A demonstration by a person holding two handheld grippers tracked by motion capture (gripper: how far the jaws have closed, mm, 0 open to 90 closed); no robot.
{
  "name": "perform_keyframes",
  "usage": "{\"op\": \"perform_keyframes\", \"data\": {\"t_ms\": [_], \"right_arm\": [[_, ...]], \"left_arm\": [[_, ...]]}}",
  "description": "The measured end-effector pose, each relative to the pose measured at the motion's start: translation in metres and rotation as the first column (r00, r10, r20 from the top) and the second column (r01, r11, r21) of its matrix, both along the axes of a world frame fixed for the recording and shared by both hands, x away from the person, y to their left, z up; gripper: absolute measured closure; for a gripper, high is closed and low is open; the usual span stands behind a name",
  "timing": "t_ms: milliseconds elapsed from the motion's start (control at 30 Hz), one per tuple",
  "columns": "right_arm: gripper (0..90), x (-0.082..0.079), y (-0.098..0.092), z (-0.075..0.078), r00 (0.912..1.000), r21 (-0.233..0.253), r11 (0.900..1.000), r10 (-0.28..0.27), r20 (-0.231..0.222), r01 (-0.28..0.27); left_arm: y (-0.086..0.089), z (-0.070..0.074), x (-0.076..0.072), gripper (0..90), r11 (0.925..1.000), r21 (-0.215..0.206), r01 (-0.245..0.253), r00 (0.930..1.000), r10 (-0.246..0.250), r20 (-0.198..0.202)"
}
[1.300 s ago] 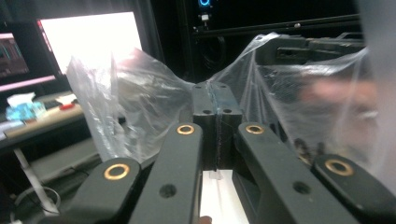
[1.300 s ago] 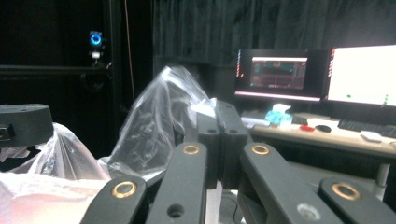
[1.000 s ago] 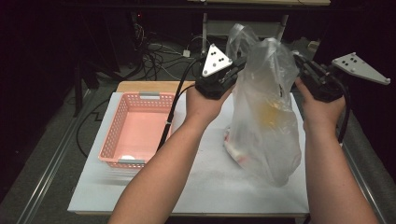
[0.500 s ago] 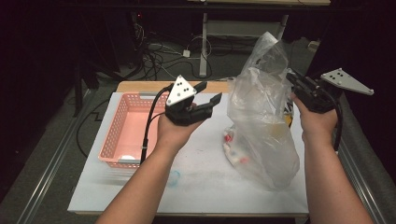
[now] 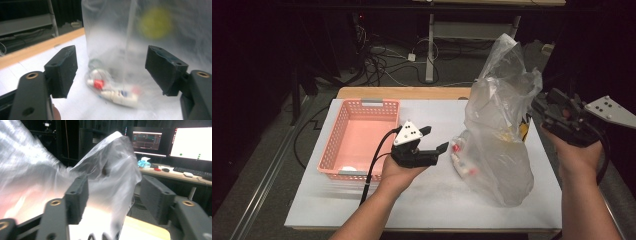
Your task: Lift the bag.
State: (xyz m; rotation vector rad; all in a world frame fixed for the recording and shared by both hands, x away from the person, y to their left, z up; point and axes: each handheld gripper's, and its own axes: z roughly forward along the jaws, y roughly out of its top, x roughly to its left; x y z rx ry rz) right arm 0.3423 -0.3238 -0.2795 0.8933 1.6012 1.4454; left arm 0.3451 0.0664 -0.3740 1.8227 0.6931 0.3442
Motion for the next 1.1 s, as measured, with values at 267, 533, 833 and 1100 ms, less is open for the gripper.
{"op": "perform_keyframes", "data": {"t_ms": [267,533,833,1100], "right_arm": [[22.4,-0.020,-0.009,-0.036,0.9972,-0.026,1.000,0.004,-0.074,-0.005],[7.2,-0.024,-0.020,-0.087,0.9802,-0.017,1.000,-0.013,-0.197,0.009],[0.1,-0.034,-0.029,-0.129,0.9599,-0.024,0.999,-0.041,-0.278,0.035],[0.1,-0.037,-0.033,-0.155,0.9480,-0.025,0.999,-0.047,-0.315,0.041]], "left_arm": [[-0.004,-0.029,-0.013,9.7,0.9987,0.050,-0.006,0.9998,0.007,-0.020],[-0.006,-0.054,-0.024,0.0,0.9929,0.118,0.009,0.9987,-0.003,-0.051],[-0.004,-0.080,-0.032,0.0,0.9938,0.111,0.002,0.9977,0.005,-0.067],[-0.007,-0.092,-0.035,0.0,0.9927,0.121,-0.002,0.9976,0.011,-0.068]]}}
